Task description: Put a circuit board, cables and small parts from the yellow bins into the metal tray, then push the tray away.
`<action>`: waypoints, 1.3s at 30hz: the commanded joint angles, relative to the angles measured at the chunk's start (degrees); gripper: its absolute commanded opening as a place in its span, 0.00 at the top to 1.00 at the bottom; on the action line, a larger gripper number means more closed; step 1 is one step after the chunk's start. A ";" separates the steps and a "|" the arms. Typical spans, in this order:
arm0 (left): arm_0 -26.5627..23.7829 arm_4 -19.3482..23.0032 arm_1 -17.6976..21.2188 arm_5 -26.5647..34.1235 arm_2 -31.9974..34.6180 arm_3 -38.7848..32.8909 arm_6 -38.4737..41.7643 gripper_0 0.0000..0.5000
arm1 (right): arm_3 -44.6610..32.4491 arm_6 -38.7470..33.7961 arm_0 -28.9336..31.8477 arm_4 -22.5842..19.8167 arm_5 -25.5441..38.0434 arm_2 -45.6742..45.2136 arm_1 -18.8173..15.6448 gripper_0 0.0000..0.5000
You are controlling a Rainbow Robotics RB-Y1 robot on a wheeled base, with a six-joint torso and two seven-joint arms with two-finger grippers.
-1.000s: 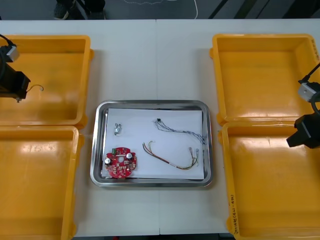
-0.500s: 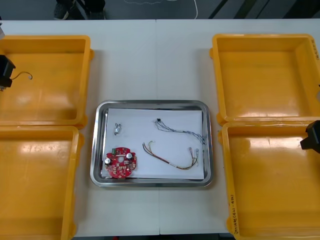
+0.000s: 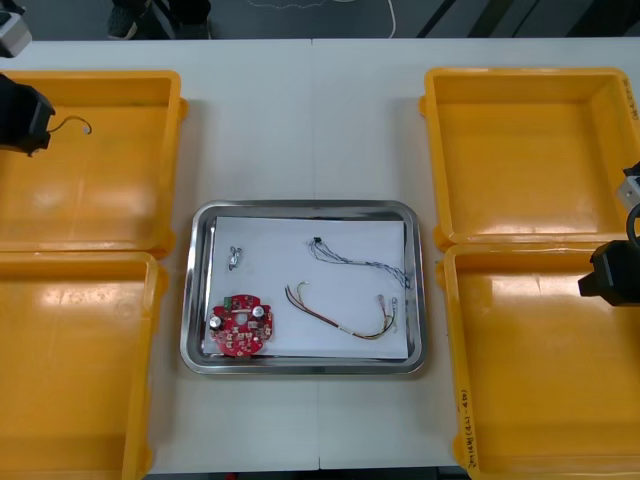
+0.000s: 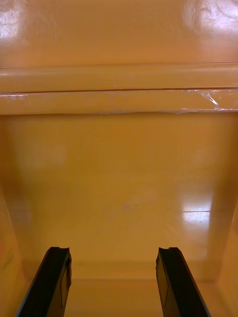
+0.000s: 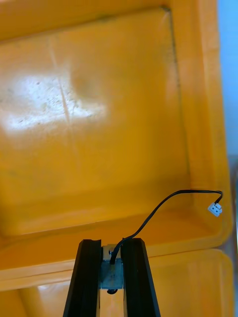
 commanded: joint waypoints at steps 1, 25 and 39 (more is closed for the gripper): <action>0.33 1.17 -1.28 0.47 -2.57 -5.54 11.33 1.00 | -1.79 -1.86 1.09 0.42 -0.77 -1.77 0.20 0.00; 0.15 -3.49 -12.70 0.47 -19.97 -18.81 29.35 1.00 | -1.87 -1.68 1.26 0.15 -1.91 -1.77 0.20 0.00; 0.06 -10.96 -22.63 0.47 -27.44 -12.40 30.84 1.00 | -1.87 -1.07 1.26 -0.02 -2.09 -1.77 0.11 0.00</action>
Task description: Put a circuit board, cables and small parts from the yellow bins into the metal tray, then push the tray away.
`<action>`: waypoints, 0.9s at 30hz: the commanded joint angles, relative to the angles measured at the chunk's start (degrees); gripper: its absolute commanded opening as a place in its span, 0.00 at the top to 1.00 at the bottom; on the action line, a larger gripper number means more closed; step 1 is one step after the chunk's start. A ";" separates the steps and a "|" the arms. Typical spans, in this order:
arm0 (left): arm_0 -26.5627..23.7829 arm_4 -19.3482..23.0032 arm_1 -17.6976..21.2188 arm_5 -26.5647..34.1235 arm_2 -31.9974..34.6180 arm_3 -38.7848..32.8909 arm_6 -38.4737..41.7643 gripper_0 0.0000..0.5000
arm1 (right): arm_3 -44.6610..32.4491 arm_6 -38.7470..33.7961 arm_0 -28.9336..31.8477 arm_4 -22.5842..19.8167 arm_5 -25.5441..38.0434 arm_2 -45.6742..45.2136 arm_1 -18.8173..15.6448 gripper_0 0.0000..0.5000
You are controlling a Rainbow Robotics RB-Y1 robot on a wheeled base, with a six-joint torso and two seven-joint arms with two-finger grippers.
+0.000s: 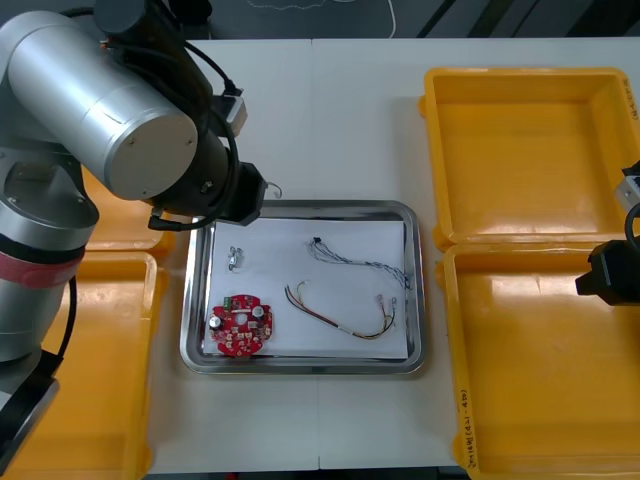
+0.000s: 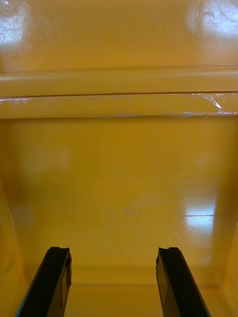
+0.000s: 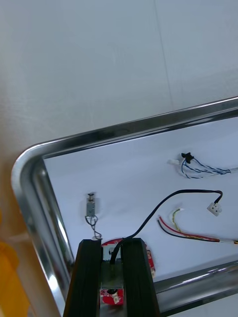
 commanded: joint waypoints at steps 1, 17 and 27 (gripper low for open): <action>-0.11 -1.27 -2.74 0.37 -2.62 2.35 4.54 1.00 | -1.75 -1.07 0.69 -0.01 -0.63 -1.77 0.10 0.00; -0.11 -5.93 -5.73 0.37 -7.02 10.26 3.93 1.00 | -1.75 -1.07 0.69 -0.01 -0.63 -1.77 0.10 0.00; -0.11 -7.42 -5.73 -1.87 -9.56 14.48 3.84 1.00 | -1.75 -1.07 0.69 -0.01 -0.63 -1.77 0.10 0.00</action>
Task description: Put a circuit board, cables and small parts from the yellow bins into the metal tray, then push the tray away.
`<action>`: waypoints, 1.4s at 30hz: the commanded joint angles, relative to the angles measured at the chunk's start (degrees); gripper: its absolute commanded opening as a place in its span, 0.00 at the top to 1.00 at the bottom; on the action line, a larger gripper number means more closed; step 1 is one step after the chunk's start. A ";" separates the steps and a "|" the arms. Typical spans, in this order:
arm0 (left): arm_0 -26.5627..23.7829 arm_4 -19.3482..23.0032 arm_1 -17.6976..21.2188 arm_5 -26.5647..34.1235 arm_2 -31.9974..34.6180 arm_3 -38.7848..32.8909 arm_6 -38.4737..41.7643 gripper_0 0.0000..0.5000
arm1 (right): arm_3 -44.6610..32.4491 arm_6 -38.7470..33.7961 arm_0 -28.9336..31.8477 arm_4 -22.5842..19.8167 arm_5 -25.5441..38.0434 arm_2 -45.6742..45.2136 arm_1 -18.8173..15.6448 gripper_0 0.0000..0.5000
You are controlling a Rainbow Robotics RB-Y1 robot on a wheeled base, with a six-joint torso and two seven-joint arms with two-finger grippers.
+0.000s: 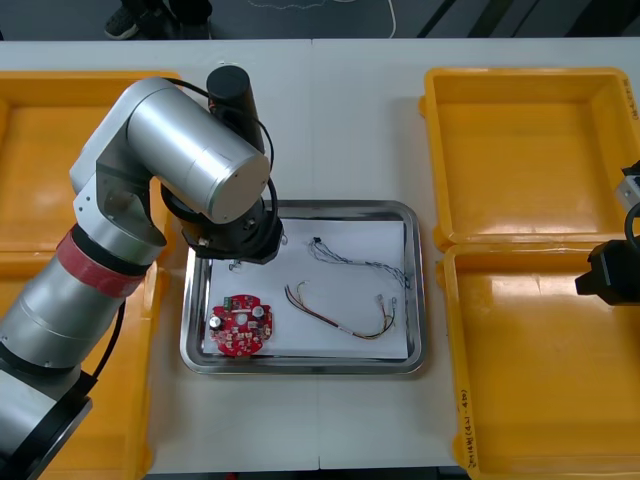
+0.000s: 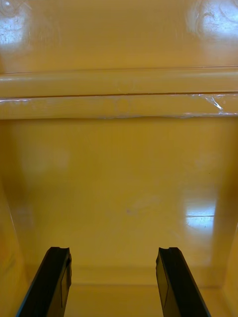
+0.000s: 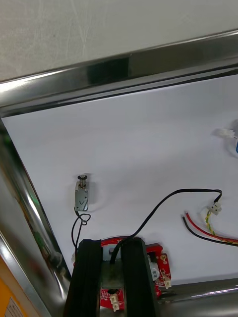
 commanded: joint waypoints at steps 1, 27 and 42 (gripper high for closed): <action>-0.11 -1.03 -1.20 -2.01 -2.25 0.67 3.92 1.00 | -1.72 -1.07 0.66 -0.01 -0.53 -1.77 0.10 0.00; -0.02 0.38 -1.20 -9.13 -4.62 6.12 3.39 0.49 | -1.72 -1.07 0.66 -0.01 -0.53 -1.77 0.10 0.00; -0.02 -0.68 -1.20 -8.17 -3.83 4.36 3.57 0.00 | -1.72 -1.07 0.66 -0.01 -0.53 -1.77 0.10 0.00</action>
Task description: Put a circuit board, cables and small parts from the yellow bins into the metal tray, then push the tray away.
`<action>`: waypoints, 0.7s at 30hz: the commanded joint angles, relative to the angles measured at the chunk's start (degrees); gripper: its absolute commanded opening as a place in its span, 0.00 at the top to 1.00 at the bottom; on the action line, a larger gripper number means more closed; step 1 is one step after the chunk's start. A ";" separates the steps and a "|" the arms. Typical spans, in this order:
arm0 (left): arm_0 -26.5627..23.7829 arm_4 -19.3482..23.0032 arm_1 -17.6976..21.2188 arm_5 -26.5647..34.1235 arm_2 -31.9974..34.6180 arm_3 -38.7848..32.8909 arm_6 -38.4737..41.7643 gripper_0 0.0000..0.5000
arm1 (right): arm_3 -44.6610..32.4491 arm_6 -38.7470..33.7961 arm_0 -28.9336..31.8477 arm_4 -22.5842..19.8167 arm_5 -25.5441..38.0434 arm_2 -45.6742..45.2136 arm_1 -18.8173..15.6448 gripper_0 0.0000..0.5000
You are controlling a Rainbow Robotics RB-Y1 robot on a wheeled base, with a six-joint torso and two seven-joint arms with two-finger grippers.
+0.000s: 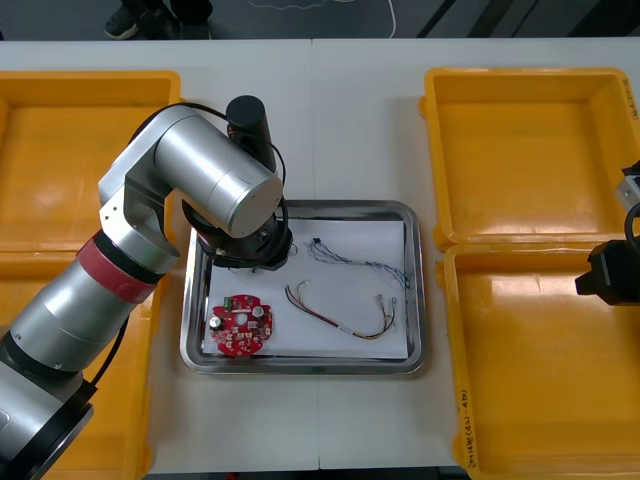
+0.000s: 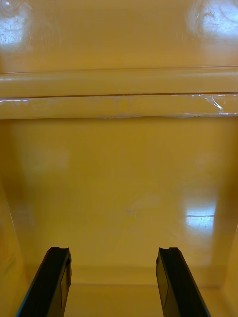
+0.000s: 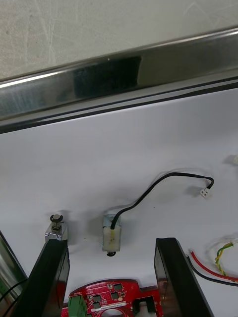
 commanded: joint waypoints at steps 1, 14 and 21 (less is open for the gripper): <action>-0.02 -0.48 -1.16 1.39 0.40 -3.11 3.39 0.00 | -1.70 -1.07 0.65 -0.01 -0.51 -1.77 0.10 0.00; -0.02 -0.48 -0.90 9.09 6.73 -13.48 3.04 0.00 | -1.70 -1.07 0.65 -0.01 -0.51 -1.77 0.10 0.00; -0.63 1.01 1.65 9.09 10.25 -19.45 3.04 0.00 | -1.70 -1.07 0.65 -0.01 -0.51 -1.77 0.10 0.00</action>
